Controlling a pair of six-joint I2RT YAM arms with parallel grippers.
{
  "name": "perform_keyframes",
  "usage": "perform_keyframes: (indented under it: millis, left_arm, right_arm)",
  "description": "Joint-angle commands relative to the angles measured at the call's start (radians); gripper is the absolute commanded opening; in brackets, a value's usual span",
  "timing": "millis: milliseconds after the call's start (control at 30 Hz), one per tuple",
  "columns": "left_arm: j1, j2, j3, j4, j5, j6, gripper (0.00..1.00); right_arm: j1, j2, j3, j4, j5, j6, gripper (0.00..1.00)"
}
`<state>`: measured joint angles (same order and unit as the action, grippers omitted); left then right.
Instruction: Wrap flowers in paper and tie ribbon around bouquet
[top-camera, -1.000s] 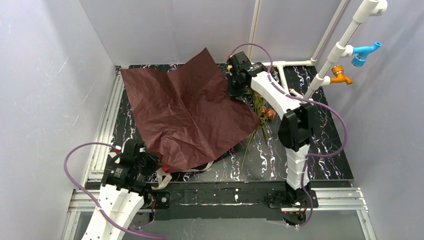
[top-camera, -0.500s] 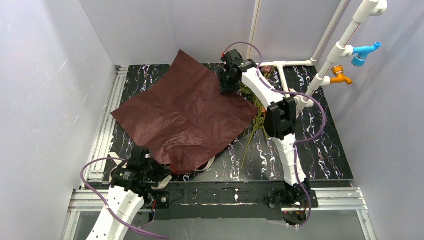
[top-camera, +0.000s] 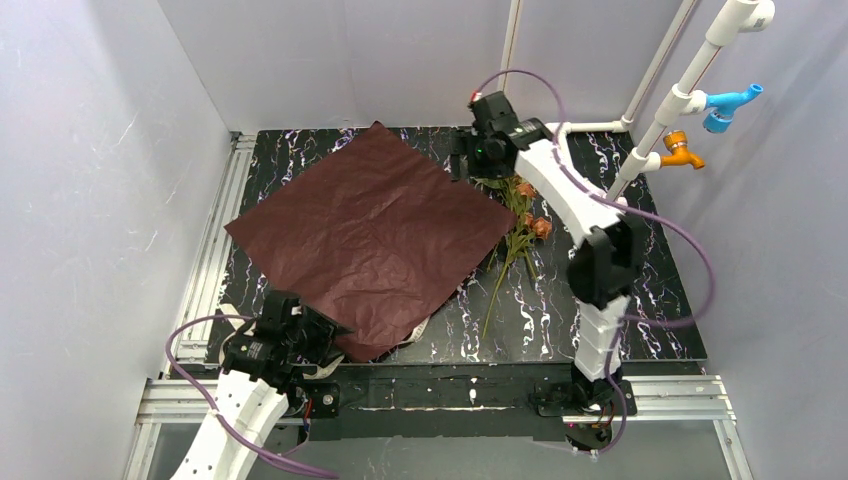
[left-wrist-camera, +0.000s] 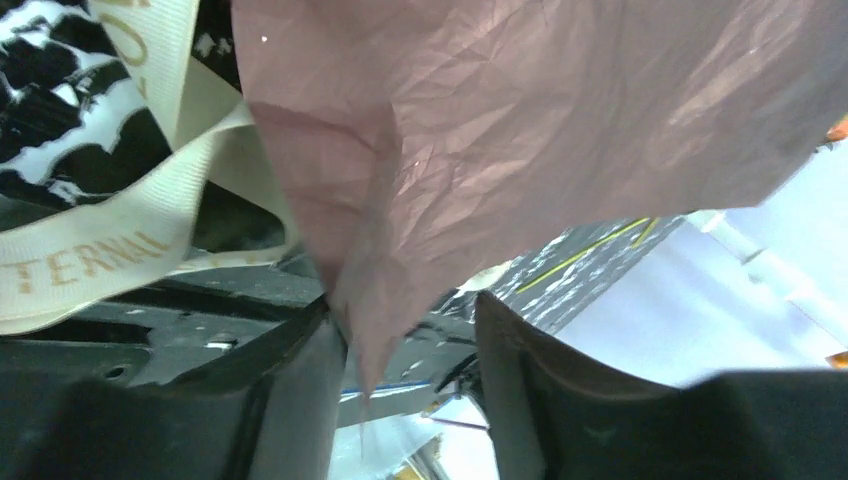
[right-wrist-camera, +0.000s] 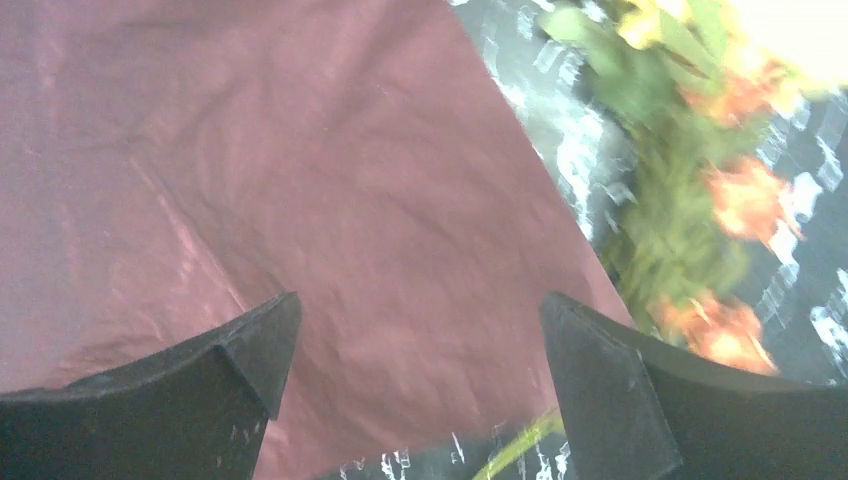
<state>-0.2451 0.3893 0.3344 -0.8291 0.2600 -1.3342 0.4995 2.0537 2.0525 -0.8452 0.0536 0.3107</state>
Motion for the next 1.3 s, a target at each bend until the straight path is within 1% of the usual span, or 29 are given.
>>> perform_keyframes:
  millis: [0, 67, 100, 167, 200, 233, 300, 400, 533, 633, 700, 867, 900, 933, 1000, 1067, 1133, 1167, 1267]
  left_arm:
    - [-0.001, -0.017, 0.093, -0.016, 0.027, 0.061, 0.67]
    - [-0.002, -0.028, 0.176, -0.073, -0.014, 0.113, 0.91]
    - [-0.001, -0.026, 0.211, -0.092, -0.035, 0.148, 0.97]
    - [-0.001, -0.006, 0.284, -0.132, -0.078, 0.24, 0.98]
    - [0.0, 0.011, 0.316, -0.141, -0.088, 0.281, 0.98]
    - [0.0, 0.031, 0.347, -0.148, -0.097, 0.327, 0.98]
    - [0.0, 0.087, 0.433, -0.176, -0.127, 0.435, 0.98]
    - [0.001, 0.172, 0.581, -0.22, -0.172, 0.601, 0.98]
    - [0.0, 0.239, 0.71, -0.263, -0.239, 0.788, 0.97]
    - [0.0, 0.221, 0.728, -0.265, -0.284, 0.868, 0.98]
    - [0.0, 0.187, 0.699, -0.243, -0.286, 0.907, 0.98]
    - [0.0, 0.136, 0.687, -0.232, -0.26, 0.918, 0.98]
    - [0.0, 0.128, 0.686, -0.229, -0.245, 0.916, 0.98]
    - [0.0, 0.121, 0.684, -0.223, -0.229, 0.919, 0.98]
    - [0.0, 0.106, 0.68, -0.216, -0.22, 0.92, 0.98]
    - [0.0, 0.094, 0.678, -0.211, -0.218, 0.919, 0.98]
    - [0.0, 0.084, 0.673, -0.197, -0.211, 0.917, 0.98]
    - [0.0, 0.078, 0.666, -0.183, -0.208, 0.917, 0.98]
    - [0.0, 0.055, 0.608, -0.121, -0.169, 0.885, 0.98]
  right_arm:
    - [-0.005, -0.295, -0.291, 0.048, 0.256, 0.119, 0.98]
    - [-0.006, -0.443, -0.476, 0.069, 0.347, 0.194, 0.97]
    - [-0.006, -0.537, -0.631, 0.113, 0.381, 0.219, 0.96]
    - [-0.006, -0.744, -0.869, 0.263, 0.409, 0.216, 0.95]
    - [-0.007, -0.813, -0.956, 0.303, 0.421, 0.212, 0.94]
    - [-0.01, -0.856, -1.013, 0.323, 0.422, 0.208, 0.94]
    - [-0.02, -0.878, -1.07, 0.301, 0.381, 0.212, 0.93]
    - [-0.023, -0.811, -1.102, 0.283, 0.263, 0.223, 0.91]
    - [-0.023, -0.681, -1.131, 0.346, 0.123, 0.246, 0.85]
    - [-0.022, -0.6, -1.126, 0.391, 0.084, 0.283, 0.8]
    - [-0.023, -0.553, -1.122, 0.431, 0.064, 0.296, 0.78]
    - [-0.023, -0.434, -1.079, 0.424, 0.097, 0.326, 0.69]
    - [-0.024, -0.415, -1.078, 0.423, 0.101, 0.326, 0.66]
    - [-0.023, -0.399, -1.081, 0.415, 0.112, 0.328, 0.6]
    - [-0.023, -0.379, -1.086, 0.402, 0.122, 0.329, 0.44]
    - [-0.022, -0.385, -1.088, 0.38, 0.124, 0.318, 0.24]
    - [-0.023, -0.414, -1.061, 0.321, 0.151, 0.304, 0.05]
    - [-0.022, -0.449, -1.041, 0.279, 0.173, 0.298, 0.01]
    - [-0.023, -0.561, -0.957, 0.14, 0.288, 0.271, 0.01]
